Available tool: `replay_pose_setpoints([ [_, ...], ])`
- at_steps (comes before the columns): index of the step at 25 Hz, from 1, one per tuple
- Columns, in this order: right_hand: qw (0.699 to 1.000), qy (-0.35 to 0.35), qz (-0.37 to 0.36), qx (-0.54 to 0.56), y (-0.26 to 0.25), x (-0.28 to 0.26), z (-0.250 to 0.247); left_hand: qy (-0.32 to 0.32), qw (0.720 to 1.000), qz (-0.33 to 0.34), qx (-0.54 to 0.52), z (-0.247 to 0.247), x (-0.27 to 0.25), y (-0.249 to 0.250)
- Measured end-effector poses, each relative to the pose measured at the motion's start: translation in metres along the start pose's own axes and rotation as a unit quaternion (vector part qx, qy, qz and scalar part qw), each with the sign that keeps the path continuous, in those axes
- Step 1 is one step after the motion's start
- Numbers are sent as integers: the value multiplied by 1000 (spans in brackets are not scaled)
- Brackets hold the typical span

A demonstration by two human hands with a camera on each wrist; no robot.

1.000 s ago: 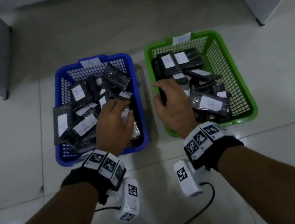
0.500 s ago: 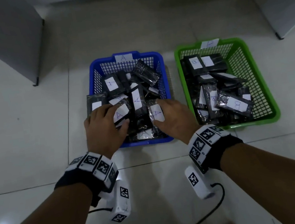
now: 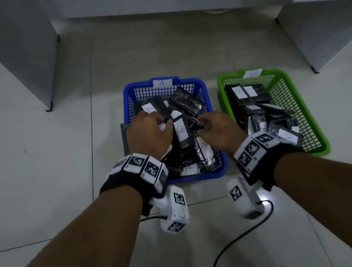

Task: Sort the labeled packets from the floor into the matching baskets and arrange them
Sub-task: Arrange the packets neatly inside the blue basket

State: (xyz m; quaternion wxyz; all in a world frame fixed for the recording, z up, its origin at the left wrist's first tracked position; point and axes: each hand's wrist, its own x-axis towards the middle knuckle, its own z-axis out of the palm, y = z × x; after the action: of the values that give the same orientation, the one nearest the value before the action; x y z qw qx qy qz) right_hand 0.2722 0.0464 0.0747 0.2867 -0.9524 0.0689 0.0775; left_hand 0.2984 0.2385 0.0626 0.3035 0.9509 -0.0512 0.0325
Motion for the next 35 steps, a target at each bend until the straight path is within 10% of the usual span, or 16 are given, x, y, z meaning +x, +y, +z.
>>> replay_pose_setpoints([
  [17,995,-67,-64,42,13,159,-3,-51,966,-237,96,9,72,17],
  [27,995,-81,-45,-44,17,180,20,-104,963,-242,54,42,107,-11],
  [35,966,-94,50,237,4,196,9,-204,945,-255,0,42,121,-24],
])
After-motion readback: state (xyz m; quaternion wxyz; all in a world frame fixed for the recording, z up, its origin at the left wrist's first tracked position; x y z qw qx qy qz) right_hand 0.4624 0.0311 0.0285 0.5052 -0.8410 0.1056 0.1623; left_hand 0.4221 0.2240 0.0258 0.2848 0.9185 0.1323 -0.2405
